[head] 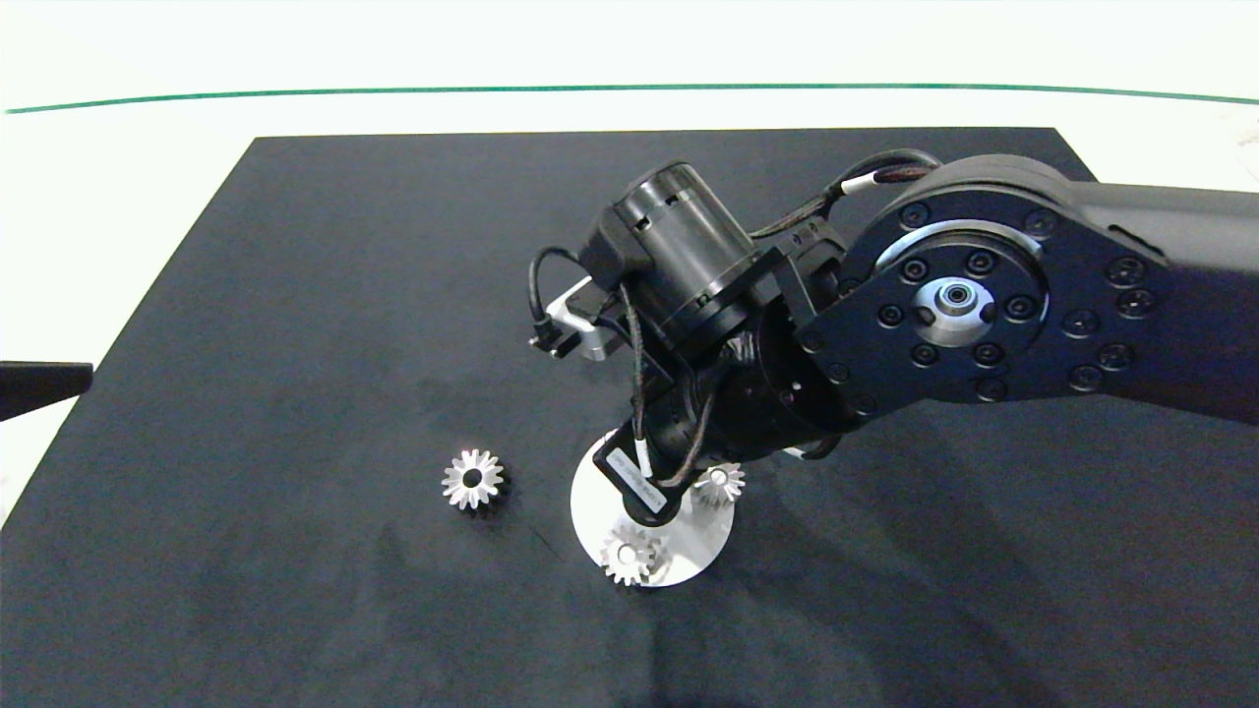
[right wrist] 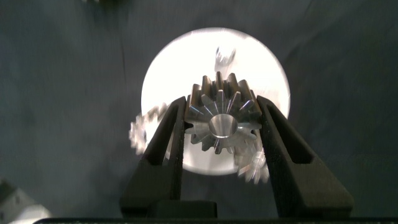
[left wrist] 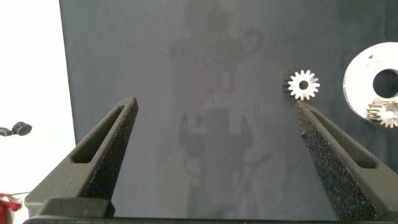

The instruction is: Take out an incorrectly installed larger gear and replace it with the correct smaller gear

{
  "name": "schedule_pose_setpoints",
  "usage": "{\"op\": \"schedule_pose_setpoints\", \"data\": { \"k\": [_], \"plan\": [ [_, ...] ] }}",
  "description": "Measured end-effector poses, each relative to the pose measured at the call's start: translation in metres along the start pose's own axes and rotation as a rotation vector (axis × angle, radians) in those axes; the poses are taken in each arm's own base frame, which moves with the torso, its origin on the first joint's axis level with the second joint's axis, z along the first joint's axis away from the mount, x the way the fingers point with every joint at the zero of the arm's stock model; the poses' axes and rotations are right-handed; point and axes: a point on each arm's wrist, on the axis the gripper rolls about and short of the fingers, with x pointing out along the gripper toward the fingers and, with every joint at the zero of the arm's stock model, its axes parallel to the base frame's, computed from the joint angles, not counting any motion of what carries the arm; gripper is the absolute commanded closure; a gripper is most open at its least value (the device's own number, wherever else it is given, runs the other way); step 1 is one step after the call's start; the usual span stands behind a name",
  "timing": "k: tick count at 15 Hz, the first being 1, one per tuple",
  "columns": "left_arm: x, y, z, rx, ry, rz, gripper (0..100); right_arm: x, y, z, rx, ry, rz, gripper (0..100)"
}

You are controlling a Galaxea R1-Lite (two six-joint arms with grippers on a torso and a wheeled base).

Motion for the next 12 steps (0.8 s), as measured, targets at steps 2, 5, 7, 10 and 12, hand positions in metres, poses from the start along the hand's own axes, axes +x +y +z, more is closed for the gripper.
{"op": "schedule_pose_setpoints", "data": {
  "k": [2,5,7,10,12],
  "plan": [
    [0.000,0.000,0.000,0.000,-0.001,-0.001,0,0.001,0.000,0.001,0.002,-0.010,-0.003,78],
    [0.000,0.000,0.000,0.000,-0.001,-0.002,0,0.005,0.000,0.001,0.001,-0.002,-0.004,78],
    [0.000,0.000,0.000,0.000,-0.001,-0.002,0,0.012,0.001,-0.001,-0.001,0.012,-0.005,78],
    [0.000,0.000,0.000,0.000,-0.001,-0.002,0,0.017,0.002,-0.002,-0.004,0.025,-0.004,78],
    [0.000,0.000,0.000,0.000,-0.001,-0.002,0,0.018,0.002,-0.002,-0.003,0.025,-0.004,78]
  ]
}}
